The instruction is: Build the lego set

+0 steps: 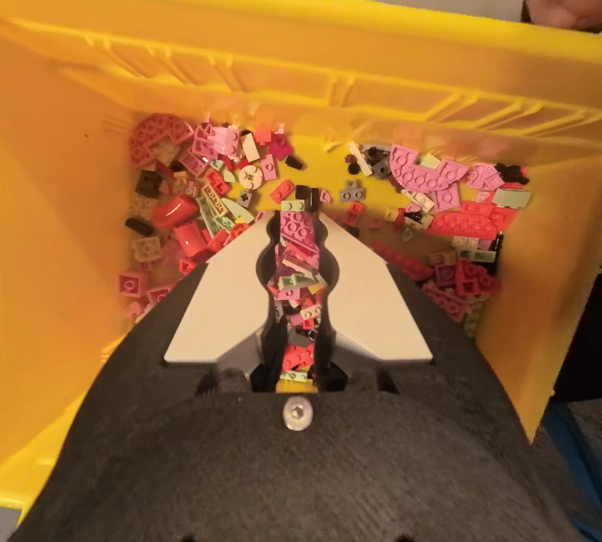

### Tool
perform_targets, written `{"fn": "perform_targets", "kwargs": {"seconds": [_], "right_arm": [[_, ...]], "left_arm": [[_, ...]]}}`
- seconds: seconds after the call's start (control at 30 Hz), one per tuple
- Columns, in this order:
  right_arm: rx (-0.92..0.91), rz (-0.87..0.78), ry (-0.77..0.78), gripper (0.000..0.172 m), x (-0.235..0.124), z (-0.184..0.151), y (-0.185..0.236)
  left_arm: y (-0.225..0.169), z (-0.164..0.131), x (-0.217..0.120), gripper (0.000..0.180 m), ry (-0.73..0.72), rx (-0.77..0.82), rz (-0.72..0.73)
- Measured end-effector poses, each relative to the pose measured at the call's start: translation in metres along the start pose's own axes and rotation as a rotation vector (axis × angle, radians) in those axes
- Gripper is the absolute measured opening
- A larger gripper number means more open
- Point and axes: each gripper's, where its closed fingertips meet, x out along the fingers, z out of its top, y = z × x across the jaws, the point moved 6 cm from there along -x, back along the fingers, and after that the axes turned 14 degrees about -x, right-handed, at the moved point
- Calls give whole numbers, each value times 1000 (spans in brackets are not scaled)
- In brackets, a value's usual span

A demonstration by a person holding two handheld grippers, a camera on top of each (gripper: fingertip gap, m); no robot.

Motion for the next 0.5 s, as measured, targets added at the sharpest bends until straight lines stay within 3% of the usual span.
{"fn": "perform_targets", "kwargs": {"seconds": [0.27, 0.37, 0.5], "right_arm": [[14, 0, -4, 16, 1, -1, -2], [21, -3, -7, 16, 2, -1, -4], [50, -7, -8, 16, 2, -2, -7]], "left_arm": [[8, 5, 16, 19, 89, -40, 21], [1, -2, 22, 34, 152, -27, -34], [-7, -4, 9, 42, 98, -37, -88]]}}
